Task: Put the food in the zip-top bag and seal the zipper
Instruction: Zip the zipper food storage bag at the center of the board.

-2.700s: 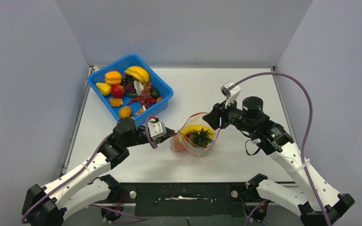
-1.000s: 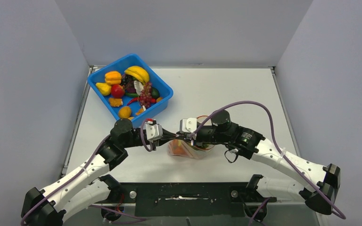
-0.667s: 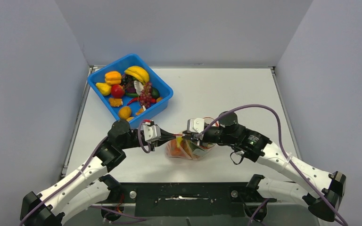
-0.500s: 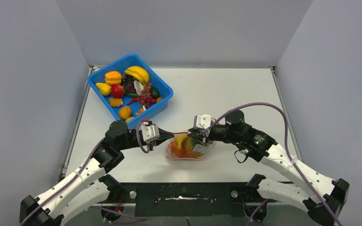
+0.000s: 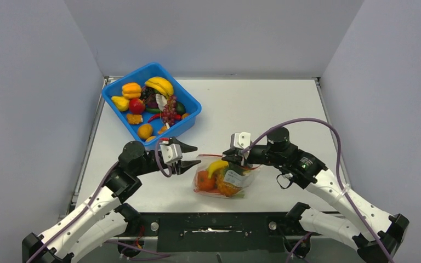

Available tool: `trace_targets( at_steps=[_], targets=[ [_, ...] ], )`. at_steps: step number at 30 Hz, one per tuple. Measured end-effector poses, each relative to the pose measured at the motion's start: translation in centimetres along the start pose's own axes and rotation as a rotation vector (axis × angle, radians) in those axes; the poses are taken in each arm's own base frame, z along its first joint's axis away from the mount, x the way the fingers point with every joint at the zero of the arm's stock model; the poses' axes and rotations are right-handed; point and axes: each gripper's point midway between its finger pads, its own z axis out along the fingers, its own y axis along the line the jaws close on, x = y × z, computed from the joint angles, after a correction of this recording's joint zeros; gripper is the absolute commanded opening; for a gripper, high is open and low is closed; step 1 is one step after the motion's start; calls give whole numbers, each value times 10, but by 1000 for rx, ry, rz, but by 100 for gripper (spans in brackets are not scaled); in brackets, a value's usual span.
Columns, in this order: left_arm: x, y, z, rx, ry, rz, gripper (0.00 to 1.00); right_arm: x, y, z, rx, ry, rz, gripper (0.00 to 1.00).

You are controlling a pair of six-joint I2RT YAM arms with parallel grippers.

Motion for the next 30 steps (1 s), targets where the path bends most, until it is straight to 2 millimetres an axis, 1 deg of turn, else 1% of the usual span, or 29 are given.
trace_targets(
  at_steps=[6, 12, 14, 16, 17, 19, 20, 24, 26, 30],
  targets=[
    [12, 6, 11, 10, 48, -26, 52, 3, 4, 5, -34, 5, 17, 0],
    [24, 6, 19, 37, 81, -54, 53, 3, 7, 9, -53, -1, 41, 0],
    [21, 7, 22, 43, 80, -51, 49, 3, 7, 10, -60, -1, 44, 0],
    [17, 9, 25, 48, 72, -43, 43, 2, 6, 12, -64, 0, 46, 0],
    [14, 10, 26, 52, 68, -38, 34, 1, 5, 12, -64, -1, 46, 0],
    [10, 10, 28, 62, 58, -28, 5, 0, 5, 12, -63, -3, 47, 0],
    [8, 9, 28, 70, 53, -24, 0, 0, 4, 12, -61, -4, 47, 0],
    [7, 7, 28, 84, 49, -12, 0, -2, 3, 12, -55, -5, 58, 0],
    [9, 7, 26, 77, 58, -13, 0, -2, -1, 10, -34, 9, 78, 0],
    [8, 7, 19, 54, 71, -12, 0, -8, -11, 8, 6, 26, 108, 0]
  ],
)
